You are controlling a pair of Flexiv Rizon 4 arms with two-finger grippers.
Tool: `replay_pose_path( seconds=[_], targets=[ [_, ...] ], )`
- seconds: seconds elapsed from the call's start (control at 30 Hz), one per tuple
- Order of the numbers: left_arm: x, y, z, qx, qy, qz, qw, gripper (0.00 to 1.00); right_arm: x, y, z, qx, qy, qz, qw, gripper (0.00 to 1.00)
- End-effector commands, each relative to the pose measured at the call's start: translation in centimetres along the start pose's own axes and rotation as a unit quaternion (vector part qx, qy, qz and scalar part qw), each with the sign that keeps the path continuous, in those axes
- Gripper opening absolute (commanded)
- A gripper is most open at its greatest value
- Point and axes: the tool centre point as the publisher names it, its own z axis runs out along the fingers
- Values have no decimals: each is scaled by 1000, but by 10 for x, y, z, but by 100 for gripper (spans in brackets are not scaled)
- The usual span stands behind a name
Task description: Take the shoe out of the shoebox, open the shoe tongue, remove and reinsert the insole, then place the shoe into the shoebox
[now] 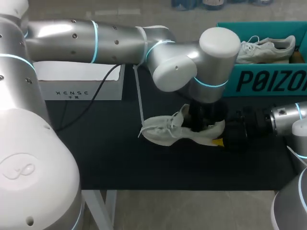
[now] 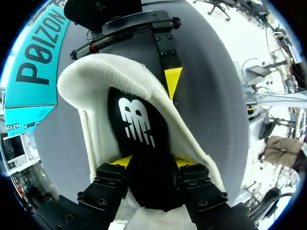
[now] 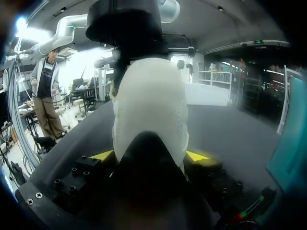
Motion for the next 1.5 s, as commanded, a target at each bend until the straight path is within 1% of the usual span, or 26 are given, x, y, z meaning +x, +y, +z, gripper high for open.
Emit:
replay_pose_path(
  seconds=[0.03,0.07,0.1,0.13,0.23,0.47,0.6,0.97,1.23,1.5],
  targets=[
    [2,-8,25,-6,-18,2,1000,76,-1,-3,3,1,-1,1,1000,0],
    [4,-10,29,-4,-23,2,1000,69,-1,-3,3,1,-1,1,1000,0],
    [5,-11,34,-5,-22,2,1000,44,-1,-3,3,1,-1,1,1000,0],
    [7,-12,36,1,-29,-1,1000,0,-1,-3,3,1,-1,1,1000,0],
    [14,-13,31,2,-49,0,999,0,-1,-3,3,1,-1,1,1000,0],
    [17,-5,-1,-13,-102,-9,995,0,-1,-3,3,1,-1,1,1000,0],
    [14,0,-10,-17,-118,-11,993,0,-1,-3,3,1,-1,1,1000,0],
    [5,6,-27,-11,-145,-17,989,0,-1,-3,3,1,-1,1,1000,0],
    [-2,11,-50,-20,-177,-24,984,0,-1,-3,3,1,-1,1,1000,0],
    [-4,17,-75,-16,-197,-32,980,0,-1,-3,3,1,-1,1,1000,0]
  ],
)
